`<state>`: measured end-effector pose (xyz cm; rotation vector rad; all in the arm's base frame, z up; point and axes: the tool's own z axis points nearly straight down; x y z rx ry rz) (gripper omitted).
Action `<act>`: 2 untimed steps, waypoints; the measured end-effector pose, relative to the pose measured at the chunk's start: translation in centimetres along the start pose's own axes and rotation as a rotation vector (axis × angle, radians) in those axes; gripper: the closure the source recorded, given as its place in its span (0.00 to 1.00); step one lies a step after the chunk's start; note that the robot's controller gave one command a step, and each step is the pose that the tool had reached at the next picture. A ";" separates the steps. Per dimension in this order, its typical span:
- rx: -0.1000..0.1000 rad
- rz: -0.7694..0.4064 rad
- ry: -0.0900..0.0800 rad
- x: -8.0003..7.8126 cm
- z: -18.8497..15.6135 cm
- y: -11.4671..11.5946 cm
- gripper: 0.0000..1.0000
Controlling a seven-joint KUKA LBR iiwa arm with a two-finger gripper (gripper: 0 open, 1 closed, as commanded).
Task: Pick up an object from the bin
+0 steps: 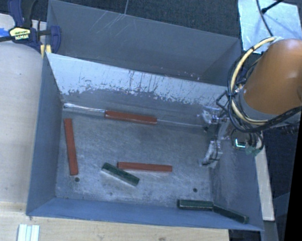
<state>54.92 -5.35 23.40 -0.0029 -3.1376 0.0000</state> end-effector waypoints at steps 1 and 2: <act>-0.001 0.009 0.002 2.3 16.0 5.3 0.00; 0.000 0.010 -0.008 2.0 15.5 5.1 1.00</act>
Offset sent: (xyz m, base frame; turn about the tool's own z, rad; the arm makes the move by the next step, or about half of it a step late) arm -0.0214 0.0517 -0.1556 0.0124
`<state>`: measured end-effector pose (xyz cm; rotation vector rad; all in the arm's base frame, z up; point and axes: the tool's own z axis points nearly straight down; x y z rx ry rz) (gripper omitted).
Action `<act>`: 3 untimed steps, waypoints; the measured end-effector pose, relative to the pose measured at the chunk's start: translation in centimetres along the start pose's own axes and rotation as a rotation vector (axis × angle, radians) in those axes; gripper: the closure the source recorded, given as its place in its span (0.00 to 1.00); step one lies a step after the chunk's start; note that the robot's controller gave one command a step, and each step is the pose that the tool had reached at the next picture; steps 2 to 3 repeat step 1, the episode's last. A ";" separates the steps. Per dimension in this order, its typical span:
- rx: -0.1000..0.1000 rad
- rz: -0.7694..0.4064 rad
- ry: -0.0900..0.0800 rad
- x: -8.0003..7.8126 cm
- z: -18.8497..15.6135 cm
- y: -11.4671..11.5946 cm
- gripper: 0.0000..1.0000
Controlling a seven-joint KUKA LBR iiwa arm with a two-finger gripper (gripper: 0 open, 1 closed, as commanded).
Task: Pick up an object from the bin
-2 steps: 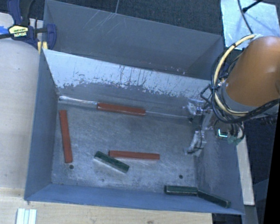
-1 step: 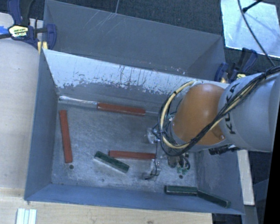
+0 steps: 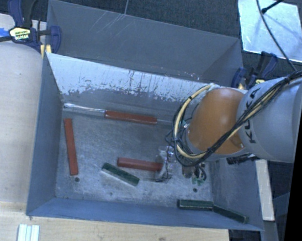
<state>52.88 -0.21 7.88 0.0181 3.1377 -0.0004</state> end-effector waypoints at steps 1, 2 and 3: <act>0.001 -0.021 -0.008 2.1 -19.3 -2.7 1.00; 0.001 -0.021 -0.008 2.1 -19.3 -2.7 1.00; 0.001 -0.021 -0.008 2.1 -19.3 -2.7 1.00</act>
Offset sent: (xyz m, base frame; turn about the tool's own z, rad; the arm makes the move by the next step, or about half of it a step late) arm -0.0237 -0.0255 0.1885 -0.0230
